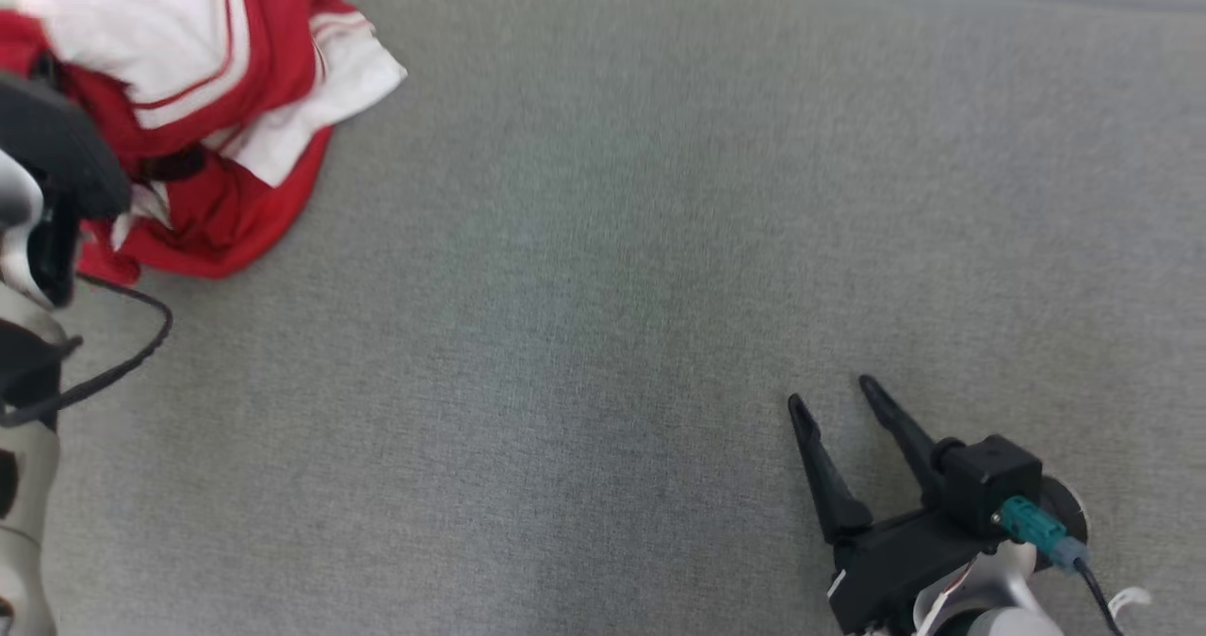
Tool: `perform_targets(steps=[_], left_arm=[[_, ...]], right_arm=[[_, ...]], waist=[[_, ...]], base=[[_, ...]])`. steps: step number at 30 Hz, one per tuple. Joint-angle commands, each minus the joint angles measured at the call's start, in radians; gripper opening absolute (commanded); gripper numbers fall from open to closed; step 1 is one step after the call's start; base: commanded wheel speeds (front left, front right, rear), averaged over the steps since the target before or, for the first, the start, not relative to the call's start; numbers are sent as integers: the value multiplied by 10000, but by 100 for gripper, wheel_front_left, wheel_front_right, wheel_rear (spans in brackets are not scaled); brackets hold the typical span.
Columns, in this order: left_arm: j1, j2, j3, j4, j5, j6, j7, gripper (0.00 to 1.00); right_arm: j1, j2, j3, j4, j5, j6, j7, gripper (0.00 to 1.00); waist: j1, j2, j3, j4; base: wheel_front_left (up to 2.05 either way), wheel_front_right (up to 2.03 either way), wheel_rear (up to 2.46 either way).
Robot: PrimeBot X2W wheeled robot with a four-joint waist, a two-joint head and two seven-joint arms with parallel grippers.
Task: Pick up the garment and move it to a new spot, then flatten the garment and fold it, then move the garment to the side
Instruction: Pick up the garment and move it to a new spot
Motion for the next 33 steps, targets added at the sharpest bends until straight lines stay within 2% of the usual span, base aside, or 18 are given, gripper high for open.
perform_targets(steps=[1,7,14,16,26,33], left_arm=[[-268,134,-140,-245,100,-152,-32,0],[-965,-47,-761,-1126,206,-513,188,0],[-1259,-803,-1158,-2276,-657,-656,530,0],[-1115,-1060,-1392,-2728,-1008,-666,647,0],[-86,-1447,-2055,-4366,-1976,-637,692,0],[1002,-1767,-2127,-4957,-2154,-462,434,0]], right_arm=[[144,144,-31,299,114,-21,-236,100],[606,461,-343,1236,322,-21,-844,100],[1008,534,-762,1484,317,-21,-1052,100],[1062,543,-816,1462,302,-21,-1011,100],[955,538,-603,1253,517,-21,-890,100],[1027,541,-653,1136,499,-21,-812,100]], waist=[[1,-1,-1672,110],[1,-1,-3260,-196],[1,-1,-4215,-1412],[1,-1,-4319,-1832],[1,-1,-4278,-4198],[1,-1,-3996,-5047]], base=[[0,0,0],[0,0,0],[0,0,0],[0,0,0],[0,0,0],[0,0,0]])
